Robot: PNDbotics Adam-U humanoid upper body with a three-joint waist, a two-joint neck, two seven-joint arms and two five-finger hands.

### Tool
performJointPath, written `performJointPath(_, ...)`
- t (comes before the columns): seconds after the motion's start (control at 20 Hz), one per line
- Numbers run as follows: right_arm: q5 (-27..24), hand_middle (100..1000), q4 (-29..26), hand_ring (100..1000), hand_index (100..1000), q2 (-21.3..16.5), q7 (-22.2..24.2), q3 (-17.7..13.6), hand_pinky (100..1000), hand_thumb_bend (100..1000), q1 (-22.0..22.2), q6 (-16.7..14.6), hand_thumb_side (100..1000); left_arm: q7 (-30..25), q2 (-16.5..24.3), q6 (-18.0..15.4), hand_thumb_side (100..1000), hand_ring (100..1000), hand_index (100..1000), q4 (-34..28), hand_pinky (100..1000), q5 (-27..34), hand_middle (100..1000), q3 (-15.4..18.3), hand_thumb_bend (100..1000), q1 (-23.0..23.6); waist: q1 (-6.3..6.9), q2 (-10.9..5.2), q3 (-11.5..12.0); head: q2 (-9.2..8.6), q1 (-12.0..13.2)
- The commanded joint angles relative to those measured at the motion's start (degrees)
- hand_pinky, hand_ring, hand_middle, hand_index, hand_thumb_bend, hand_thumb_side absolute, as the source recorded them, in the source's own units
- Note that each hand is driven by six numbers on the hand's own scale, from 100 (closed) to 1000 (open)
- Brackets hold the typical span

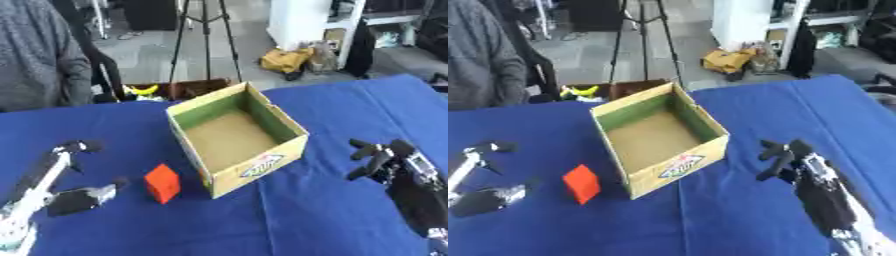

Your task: Pick up objects on the table and place them in the box.

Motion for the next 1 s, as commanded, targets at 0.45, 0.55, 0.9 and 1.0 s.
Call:
performJointPath(0.45,-0.33,592,-1.21,955,467,-0.74,0.62,0.28,563,100,-0.49,0.0,884,-1.25,-3.66,-2.13,460,834,832,5.76,687,-10.27,736,-2.23,718,-5.34,-0.09,-0.87,-0.85,-0.16,0.79)
performJointPath(0.55,-0.35,592,-1.21,955,466,-0.7,0.65,0.32,563,100,-0.51,0.0,885,-1.17,-4.36,-2.55,462,830,832,6.76,689,-12.04,735,-2.48,720,-5.7,-0.11,-0.85,-0.91,-0.16,0.89)
performJointPath(0.9,-0.27,592,-1.21,955,466,-0.58,0.78,0.44,563,100,-0.61,0.14,887,-0.53,-6.71,-3.76,492,826,833,10.87,694,-18.35,734,-2.35,738,-6.85,-0.15,-0.8,-1.15,0.02,1.07)
performJointPath(1.0,-0.2,591,-1.21,956,466,-0.52,0.81,0.45,563,100,-0.58,0.13,888,-0.18,-7.67,-4.14,496,824,831,11.91,694,-22.14,732,-1.81,739,-6.98,-0.17,-0.76,-1.23,0.1,1.12)
